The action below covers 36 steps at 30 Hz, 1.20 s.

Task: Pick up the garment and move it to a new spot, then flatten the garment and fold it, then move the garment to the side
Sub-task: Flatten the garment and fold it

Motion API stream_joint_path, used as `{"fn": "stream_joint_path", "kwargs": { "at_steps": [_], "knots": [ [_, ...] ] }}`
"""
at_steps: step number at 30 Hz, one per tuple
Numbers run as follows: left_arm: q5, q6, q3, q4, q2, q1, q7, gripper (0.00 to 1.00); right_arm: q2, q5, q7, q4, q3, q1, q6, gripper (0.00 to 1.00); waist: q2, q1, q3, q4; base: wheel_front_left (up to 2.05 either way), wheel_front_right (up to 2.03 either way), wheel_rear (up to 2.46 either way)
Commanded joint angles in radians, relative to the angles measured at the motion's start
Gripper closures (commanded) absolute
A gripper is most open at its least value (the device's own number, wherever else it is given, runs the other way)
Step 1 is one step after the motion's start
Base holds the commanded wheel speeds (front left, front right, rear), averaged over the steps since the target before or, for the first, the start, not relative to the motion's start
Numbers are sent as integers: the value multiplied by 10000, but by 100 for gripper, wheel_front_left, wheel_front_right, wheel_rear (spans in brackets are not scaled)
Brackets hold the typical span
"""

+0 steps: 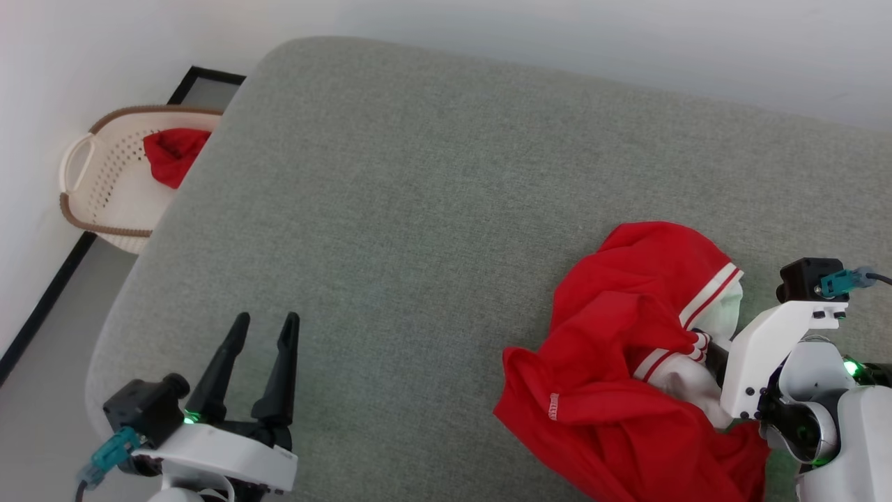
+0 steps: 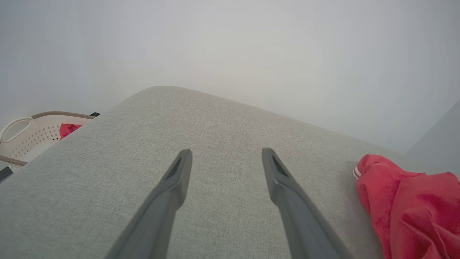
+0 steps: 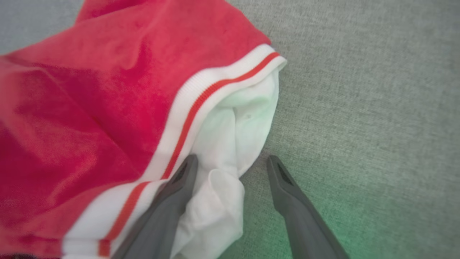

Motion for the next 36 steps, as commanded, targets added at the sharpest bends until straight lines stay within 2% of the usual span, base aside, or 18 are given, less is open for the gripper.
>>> {"fn": "stream_joint_path", "kwargs": {
  "at_steps": [1,11,18,28,36],
  "knots": [
    [118,-44,84,24,-54,-69,-19,0,53,-81,54,131,12,-30,4,100,0,0,44,43,0,0,0],
    [396,-172,565,85,-342,73,-22,0,-108,-113,8,-7,-82,-253,3,100,0,0,-100,-72,0,0,0],
    [532,-215,858,53,-432,279,-22,0,-475,4,96,-418,-127,-374,3,100,0,0,-377,-359,0,0,0],
    [603,-272,1051,-64,-407,489,-23,0,-1600,52,-59,-767,-765,-544,3,100,0,0,-563,-857,0,0,0],
    [629,-275,1062,-113,-389,408,-23,0,-2724,-16,-137,-343,-1695,-625,3,100,0,0,-439,-1060,0,0,0]
  ]
}}
